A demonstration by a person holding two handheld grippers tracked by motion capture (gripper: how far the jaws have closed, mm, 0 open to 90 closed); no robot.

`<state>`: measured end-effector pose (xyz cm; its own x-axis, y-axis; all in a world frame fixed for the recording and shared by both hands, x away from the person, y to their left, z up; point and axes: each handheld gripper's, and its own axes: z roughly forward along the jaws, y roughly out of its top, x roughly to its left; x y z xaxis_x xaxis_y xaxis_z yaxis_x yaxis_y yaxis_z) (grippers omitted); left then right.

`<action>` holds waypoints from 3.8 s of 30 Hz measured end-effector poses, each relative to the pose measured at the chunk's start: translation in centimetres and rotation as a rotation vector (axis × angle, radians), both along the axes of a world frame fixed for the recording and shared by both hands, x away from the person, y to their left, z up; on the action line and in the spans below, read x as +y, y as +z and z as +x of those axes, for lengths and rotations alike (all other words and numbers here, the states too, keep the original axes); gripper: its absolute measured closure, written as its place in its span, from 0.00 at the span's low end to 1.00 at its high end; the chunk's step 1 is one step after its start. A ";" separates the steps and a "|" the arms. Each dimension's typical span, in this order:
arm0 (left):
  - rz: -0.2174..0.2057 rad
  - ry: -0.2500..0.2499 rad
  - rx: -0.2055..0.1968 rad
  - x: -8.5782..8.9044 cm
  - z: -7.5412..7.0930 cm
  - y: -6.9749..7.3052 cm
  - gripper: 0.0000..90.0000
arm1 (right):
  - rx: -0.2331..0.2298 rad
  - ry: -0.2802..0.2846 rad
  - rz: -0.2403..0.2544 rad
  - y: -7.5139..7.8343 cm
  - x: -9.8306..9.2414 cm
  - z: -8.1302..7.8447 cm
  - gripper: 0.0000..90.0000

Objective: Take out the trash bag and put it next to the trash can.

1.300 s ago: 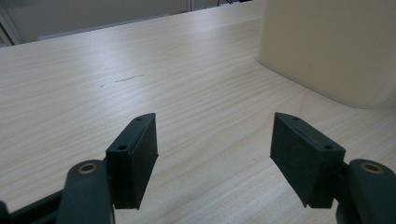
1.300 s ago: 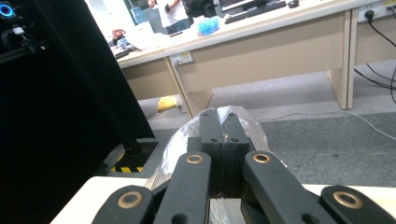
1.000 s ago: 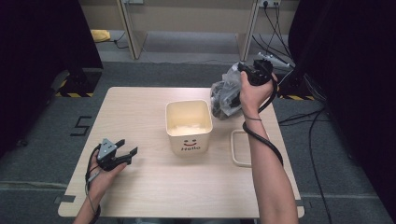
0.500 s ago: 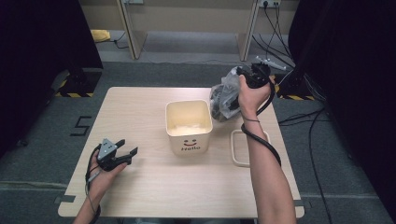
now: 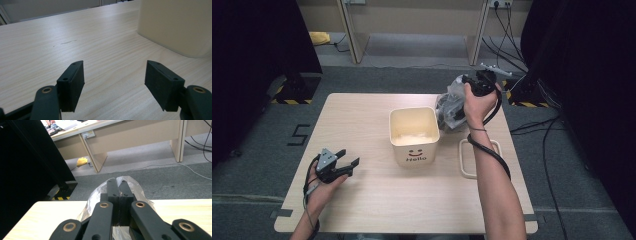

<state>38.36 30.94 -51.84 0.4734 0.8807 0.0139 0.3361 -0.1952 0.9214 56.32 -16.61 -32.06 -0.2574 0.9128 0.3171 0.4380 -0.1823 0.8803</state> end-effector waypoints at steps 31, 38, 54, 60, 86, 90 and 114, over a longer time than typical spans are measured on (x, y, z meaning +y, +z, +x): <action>0.010 -0.003 0.000 -0.1 0.0 0.0 0.35 | 0.145 0.135 -0.054 -0.5 1.4 -0.4 0.63; 0.015 -0.003 -0.003 -0.2 0.0 0.0 0.35 | 0.164 0.174 -0.077 1.1 1.3 -1.1 0.51; 0.024 -0.004 0.000 -0.3 0.0 0.0 0.35 | 0.198 0.147 -0.099 2.0 -1.1 -2.8 0.50; 0.024 -0.005 -0.004 -0.3 0.0 0.0 0.35 | 0.221 0.150 -0.133 2.8 -1.5 -3.4 0.51; 0.032 -0.008 -0.007 -0.4 0.0 0.0 0.35 | 0.516 0.068 -0.202 -5.5 -7.5 -5.5 0.54; 0.034 -0.008 -0.006 -0.4 0.0 0.0 0.35 | 0.550 0.054 -0.227 -6.5 -8.1 -5.8 0.53; 0.038 -0.012 -0.006 -0.5 0.0 0.0 0.35 | 0.730 -0.017 -0.244 -11.8 -12.1 -8.1 0.51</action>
<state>38.34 30.46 -51.85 0.4841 0.8736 0.0503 0.3283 -0.2346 0.9150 48.21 -28.73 -43.86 -0.0454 0.9806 0.1905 0.9223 -0.0321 0.3850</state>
